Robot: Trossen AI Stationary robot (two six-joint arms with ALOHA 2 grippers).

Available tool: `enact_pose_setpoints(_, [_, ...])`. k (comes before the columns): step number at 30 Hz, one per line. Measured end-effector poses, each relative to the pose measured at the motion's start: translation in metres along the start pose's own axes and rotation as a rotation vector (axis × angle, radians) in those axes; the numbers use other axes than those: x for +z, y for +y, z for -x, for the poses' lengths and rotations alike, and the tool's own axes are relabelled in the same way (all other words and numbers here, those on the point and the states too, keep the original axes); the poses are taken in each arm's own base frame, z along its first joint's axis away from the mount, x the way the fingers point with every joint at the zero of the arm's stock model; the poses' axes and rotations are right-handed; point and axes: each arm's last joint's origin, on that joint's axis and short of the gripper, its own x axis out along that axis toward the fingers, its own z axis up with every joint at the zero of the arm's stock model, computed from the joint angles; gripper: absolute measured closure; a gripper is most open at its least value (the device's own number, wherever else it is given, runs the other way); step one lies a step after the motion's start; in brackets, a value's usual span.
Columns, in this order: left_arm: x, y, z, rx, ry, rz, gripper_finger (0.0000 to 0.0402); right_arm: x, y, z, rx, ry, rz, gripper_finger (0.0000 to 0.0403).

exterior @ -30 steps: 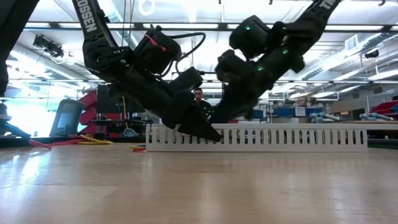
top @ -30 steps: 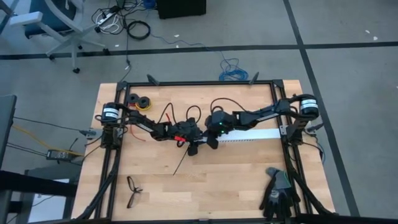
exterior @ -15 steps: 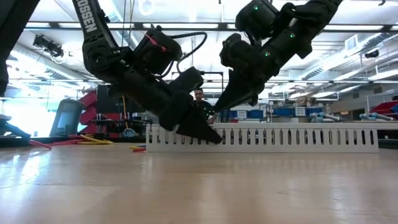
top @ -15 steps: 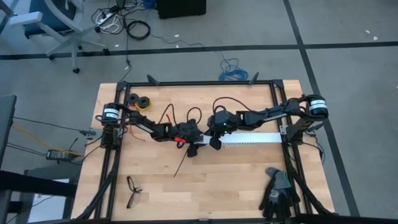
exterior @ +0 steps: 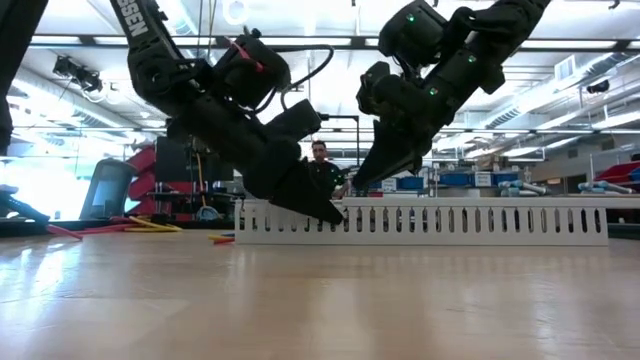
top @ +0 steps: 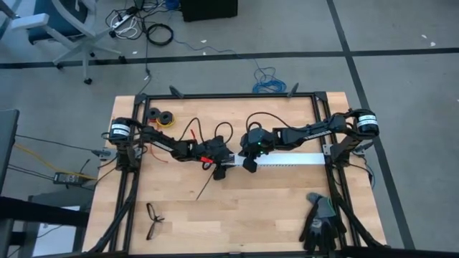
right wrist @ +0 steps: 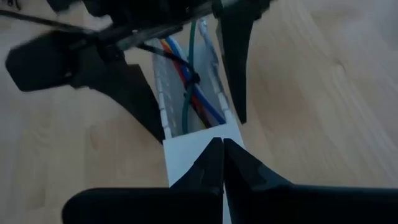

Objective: Ziptie cables
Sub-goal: Close the white cable duct

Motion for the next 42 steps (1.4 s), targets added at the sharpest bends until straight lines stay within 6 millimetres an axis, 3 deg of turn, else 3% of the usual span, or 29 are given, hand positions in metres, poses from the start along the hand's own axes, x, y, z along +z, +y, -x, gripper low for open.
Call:
enact_pose_setpoints(15, [-0.011,-0.004,0.005,-0.003,0.025,0.071,0.0116,-0.002,-0.001,0.000,-0.017,0.026,-0.003,0.0403])
enact_pose_setpoints(23, [-0.009,-0.006,0.006,-0.010,-0.007,0.068,0.0163,-0.008,0.001,0.001,-0.027,0.077,-0.043,0.0403])
enact_pose_setpoints(29, [-0.009,-0.006,0.006,-0.010,-0.006,0.067,0.0175,-0.008,0.013,0.016,-0.010,0.098,-0.080,0.0403])
enact_pose_setpoints(33, [-0.009,-0.006,0.006,-0.010,-0.005,0.067,0.0175,-0.020,0.011,0.023,-0.097,0.220,-0.132,0.0403])
enact_pose_setpoints(37, [-0.009,-0.006,0.006,-0.010,-0.002,0.067,0.0175,-0.029,0.002,0.006,-0.077,0.291,-0.186,0.0403])
enact_pose_setpoints(42, [-0.009,-0.006,0.006,-0.010,-0.001,0.066,0.0175,-0.021,-0.010,-0.045,0.139,0.156,-0.183,0.0403])
